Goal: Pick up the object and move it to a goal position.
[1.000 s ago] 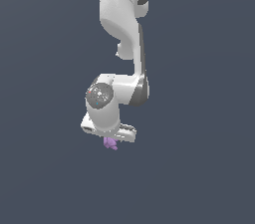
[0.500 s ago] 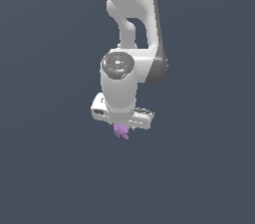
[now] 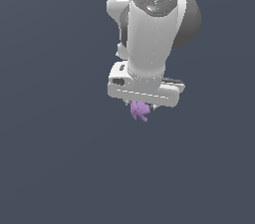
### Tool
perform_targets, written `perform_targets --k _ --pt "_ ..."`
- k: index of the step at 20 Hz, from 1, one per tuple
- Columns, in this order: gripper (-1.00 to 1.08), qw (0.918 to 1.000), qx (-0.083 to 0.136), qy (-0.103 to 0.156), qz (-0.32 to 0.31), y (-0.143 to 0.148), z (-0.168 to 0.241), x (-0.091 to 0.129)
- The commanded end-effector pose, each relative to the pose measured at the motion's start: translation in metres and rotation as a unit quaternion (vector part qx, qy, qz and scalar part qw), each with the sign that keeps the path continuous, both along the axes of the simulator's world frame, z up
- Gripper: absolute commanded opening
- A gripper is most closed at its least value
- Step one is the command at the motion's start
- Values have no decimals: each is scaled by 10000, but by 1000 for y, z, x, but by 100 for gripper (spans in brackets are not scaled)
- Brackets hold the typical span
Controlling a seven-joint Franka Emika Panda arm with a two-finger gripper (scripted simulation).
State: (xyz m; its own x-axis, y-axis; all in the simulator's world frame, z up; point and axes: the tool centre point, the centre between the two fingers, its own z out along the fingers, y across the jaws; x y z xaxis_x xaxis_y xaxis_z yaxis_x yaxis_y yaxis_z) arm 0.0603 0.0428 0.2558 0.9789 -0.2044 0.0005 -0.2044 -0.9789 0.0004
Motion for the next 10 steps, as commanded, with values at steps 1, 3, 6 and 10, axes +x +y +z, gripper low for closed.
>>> perform_targets --k 1,3,6,10 --pt "-100 10000 -4 2 -2 15 26 -6" --pt "-100 10000 -4 2 -2 28 46 -10" --pt "-100 10000 -4 2 -2 46 76 -15" --pt "-100 10000 -7 1 -4 70 116 -23"
